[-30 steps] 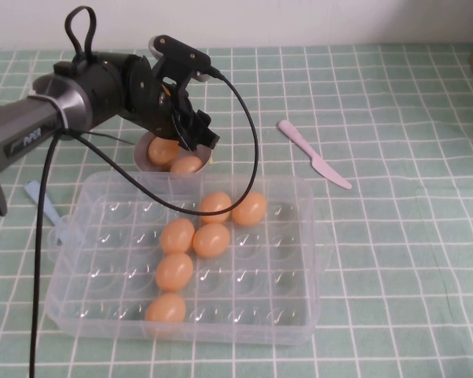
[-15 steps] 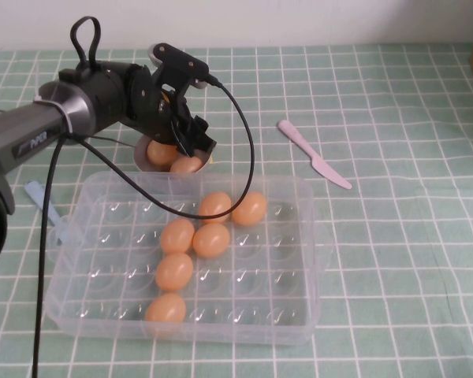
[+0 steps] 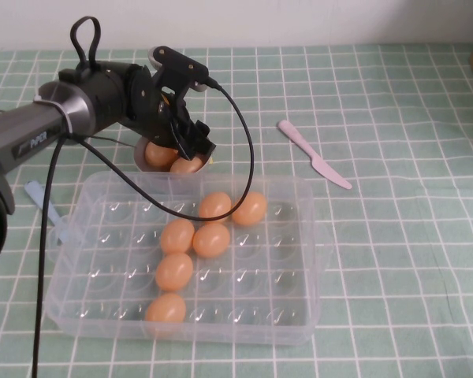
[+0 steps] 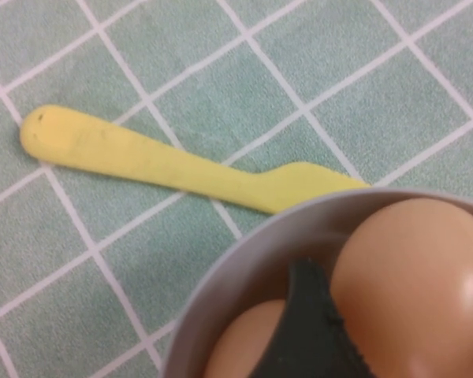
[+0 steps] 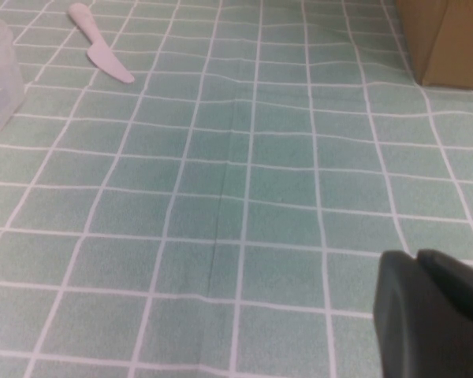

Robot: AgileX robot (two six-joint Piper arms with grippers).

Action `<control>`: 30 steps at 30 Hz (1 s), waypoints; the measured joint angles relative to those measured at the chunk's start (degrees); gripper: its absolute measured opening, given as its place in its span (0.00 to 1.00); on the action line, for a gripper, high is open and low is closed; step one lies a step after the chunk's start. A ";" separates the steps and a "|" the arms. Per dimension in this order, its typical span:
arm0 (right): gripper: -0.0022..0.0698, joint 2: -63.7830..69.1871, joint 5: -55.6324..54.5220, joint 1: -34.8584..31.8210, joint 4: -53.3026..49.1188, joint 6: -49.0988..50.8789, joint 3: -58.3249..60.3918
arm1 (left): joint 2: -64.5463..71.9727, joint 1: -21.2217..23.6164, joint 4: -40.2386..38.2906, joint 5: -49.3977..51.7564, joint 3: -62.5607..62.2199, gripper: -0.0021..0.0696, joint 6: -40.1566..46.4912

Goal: Take an egg out of the egg box

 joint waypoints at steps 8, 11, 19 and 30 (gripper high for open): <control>0.01 0.00 0.00 0.00 0.00 0.00 0.00 | -1.62 0.00 -0.92 0.60 0.00 0.64 0.00; 0.01 0.00 0.00 0.00 0.00 0.00 0.00 | -4.26 0.00 -0.95 1.55 0.00 0.64 0.00; 0.01 -0.12 0.00 0.00 0.00 0.00 0.00 | -13.77 -0.58 -1.08 11.00 0.71 0.56 -0.13; 0.01 -0.23 0.00 0.00 0.00 0.00 0.00 | -38.28 -3.34 -3.06 3.46 23.70 0.04 -0.22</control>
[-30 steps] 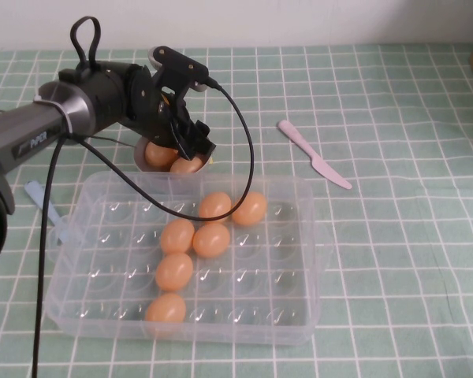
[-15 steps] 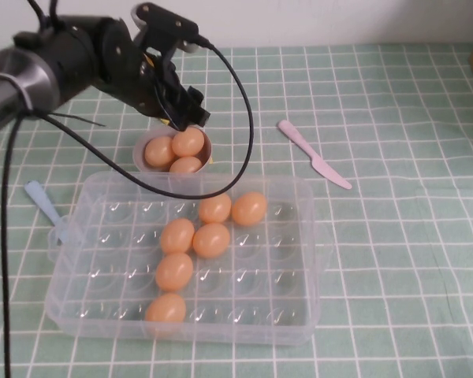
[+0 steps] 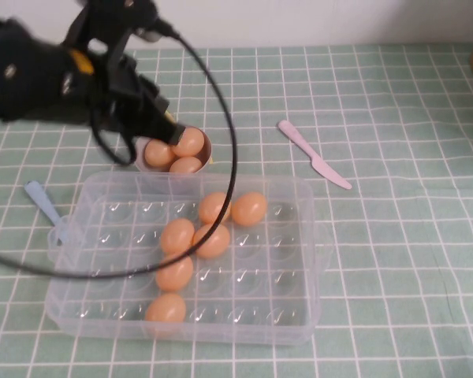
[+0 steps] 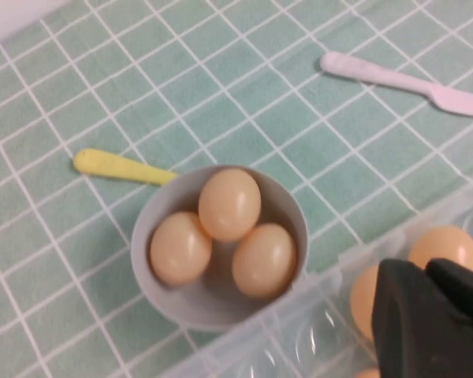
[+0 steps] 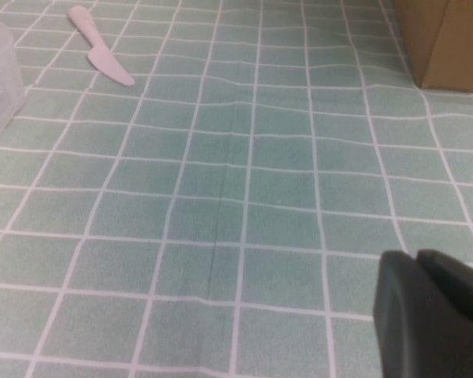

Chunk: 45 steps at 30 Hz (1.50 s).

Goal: Take an egg out of the egg box

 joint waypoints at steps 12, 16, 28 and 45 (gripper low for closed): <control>0.01 0.00 0.00 0.00 0.00 0.00 0.00 | -25.20 0.00 -2.05 -9.36 27.80 0.03 -2.55; 0.01 0.00 0.00 0.00 0.00 0.00 0.00 | -32.36 0.00 -4.47 -11.95 35.61 0.03 -2.58; 0.01 0.00 0.00 0.00 0.00 0.00 0.00 | -53.51 0.00 -4.39 -16.72 49.24 0.03 -2.65; 0.01 0.00 0.00 0.00 0.00 0.00 0.00 | -57.97 1.17 -1.27 -40.24 59.96 0.02 -2.43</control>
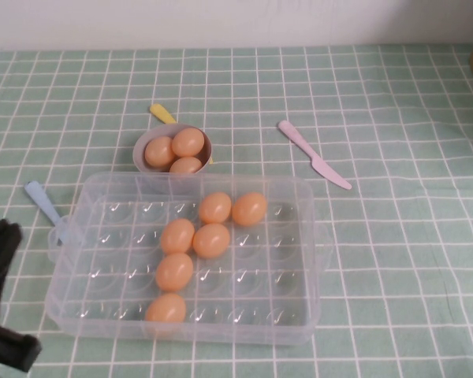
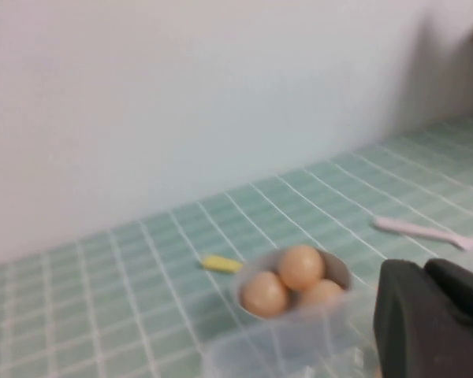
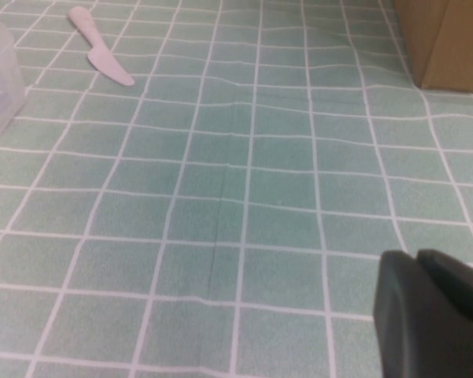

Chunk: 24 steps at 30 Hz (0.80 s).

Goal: Take an egg out of the egg box

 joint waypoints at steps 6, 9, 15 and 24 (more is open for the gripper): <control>0.01 0.00 0.00 0.00 0.00 0.00 0.00 | -11.08 9.54 0.11 -11.73 11.48 0.02 -0.30; 0.01 0.00 0.00 0.00 0.00 0.00 0.00 | -16.41 14.84 0.11 -11.81 14.01 0.02 -1.85; 0.01 0.00 0.00 0.00 0.00 0.00 0.00 | -25.18 18.73 1.74 -3.87 15.34 0.02 -5.23; 0.01 0.00 0.00 0.00 0.00 0.00 0.00 | -27.07 18.73 3.56 13.30 15.47 0.02 -7.36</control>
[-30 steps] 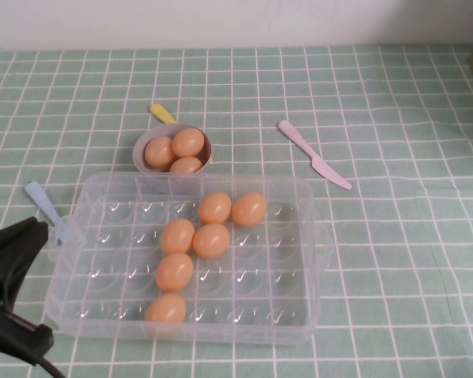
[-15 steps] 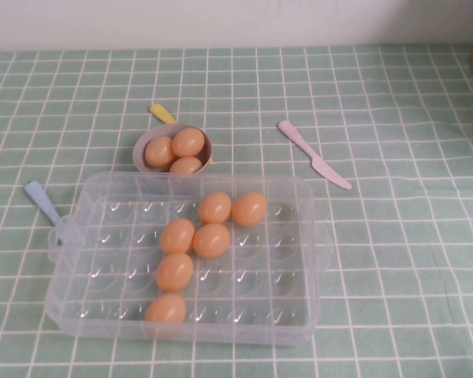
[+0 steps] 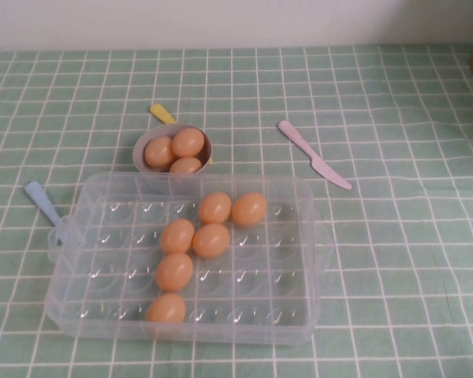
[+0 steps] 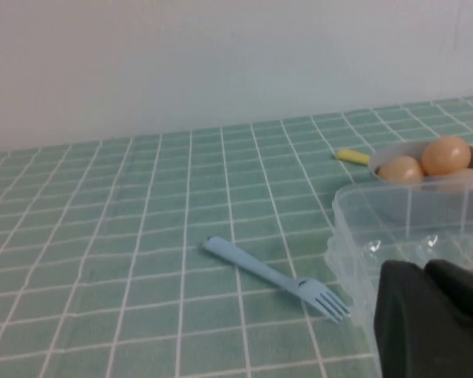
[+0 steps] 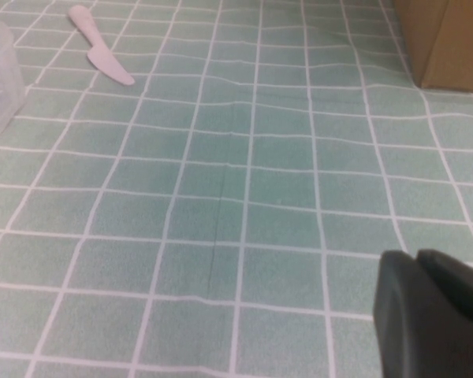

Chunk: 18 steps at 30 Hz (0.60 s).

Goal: Take an egg out of the egg box

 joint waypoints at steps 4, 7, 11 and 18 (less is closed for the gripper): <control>0.01 0.00 0.00 0.00 0.00 0.00 0.00 | 0.00 0.00 0.81 4.04 0.00 0.02 -0.12; 0.01 0.00 0.00 0.00 0.00 0.00 0.00 | 0.00 0.00 1.29 9.75 0.00 0.02 -0.12; 0.01 0.00 0.00 0.00 0.00 0.00 0.00 | 0.00 0.00 1.54 14.71 0.00 0.02 -0.22; 0.01 0.00 0.00 0.00 0.00 0.00 0.00 | 0.00 0.00 1.54 14.92 0.00 0.02 -0.22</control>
